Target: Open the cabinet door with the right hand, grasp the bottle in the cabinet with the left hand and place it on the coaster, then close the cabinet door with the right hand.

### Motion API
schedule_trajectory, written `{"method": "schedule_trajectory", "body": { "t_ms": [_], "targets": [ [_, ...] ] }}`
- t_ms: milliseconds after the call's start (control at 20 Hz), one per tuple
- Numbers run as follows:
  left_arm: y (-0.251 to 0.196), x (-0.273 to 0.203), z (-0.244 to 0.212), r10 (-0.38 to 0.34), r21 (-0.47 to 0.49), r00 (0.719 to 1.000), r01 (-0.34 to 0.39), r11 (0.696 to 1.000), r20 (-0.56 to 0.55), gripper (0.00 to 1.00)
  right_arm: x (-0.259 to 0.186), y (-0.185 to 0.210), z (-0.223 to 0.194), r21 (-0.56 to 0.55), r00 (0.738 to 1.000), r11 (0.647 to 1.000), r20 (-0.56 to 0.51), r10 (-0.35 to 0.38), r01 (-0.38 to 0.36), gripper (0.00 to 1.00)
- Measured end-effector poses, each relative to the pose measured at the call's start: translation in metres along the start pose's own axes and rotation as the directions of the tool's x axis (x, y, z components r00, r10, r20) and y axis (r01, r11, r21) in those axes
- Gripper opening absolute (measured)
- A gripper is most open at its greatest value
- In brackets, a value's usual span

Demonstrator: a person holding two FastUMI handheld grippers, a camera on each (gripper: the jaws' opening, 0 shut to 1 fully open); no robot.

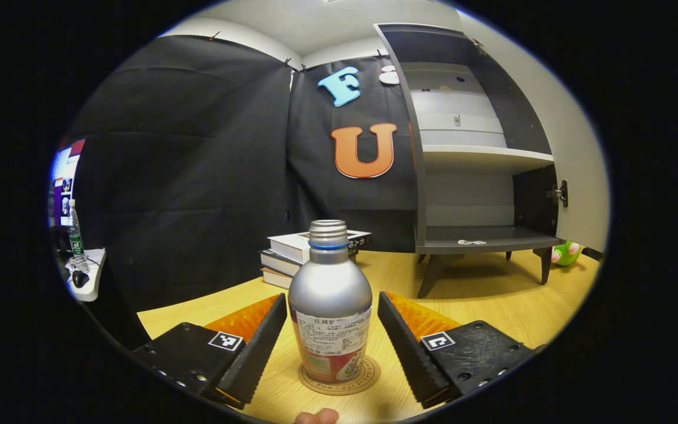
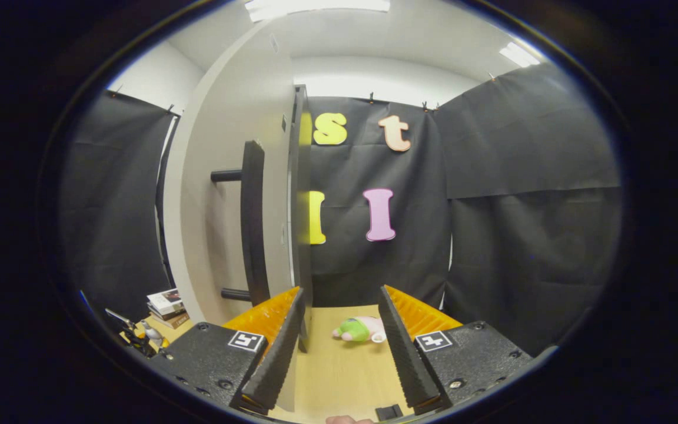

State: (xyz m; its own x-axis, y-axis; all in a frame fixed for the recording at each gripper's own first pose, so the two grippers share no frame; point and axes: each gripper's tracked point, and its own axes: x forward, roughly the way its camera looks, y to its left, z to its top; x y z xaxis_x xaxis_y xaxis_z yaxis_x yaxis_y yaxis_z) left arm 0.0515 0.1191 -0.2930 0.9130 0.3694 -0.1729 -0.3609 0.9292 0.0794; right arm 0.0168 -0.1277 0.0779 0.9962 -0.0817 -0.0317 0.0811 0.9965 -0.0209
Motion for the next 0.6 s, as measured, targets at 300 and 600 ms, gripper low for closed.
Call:
{"method": "schedule_trajectory", "body": {
  "t_ms": [300, 600],
  "targets": [
    [0.009, -0.016, 0.094, -0.021, 0.042, 0.995, 0.017, 0.999, 0.098, 0.96, 0.007, -0.003, -0.005, 0.027, 1.000, 1.000, -0.002, -0.001, 0.002, 0.80],
    [-0.032, -0.034, 0.201, -0.227, 0.022, 0.969, 0.226, 0.974, 0.095, 0.96, 0.015, -0.006, -0.003, 0.057, 0.999, 0.998, 0.040, -0.014, 0.011, 0.79]
  ]
}}
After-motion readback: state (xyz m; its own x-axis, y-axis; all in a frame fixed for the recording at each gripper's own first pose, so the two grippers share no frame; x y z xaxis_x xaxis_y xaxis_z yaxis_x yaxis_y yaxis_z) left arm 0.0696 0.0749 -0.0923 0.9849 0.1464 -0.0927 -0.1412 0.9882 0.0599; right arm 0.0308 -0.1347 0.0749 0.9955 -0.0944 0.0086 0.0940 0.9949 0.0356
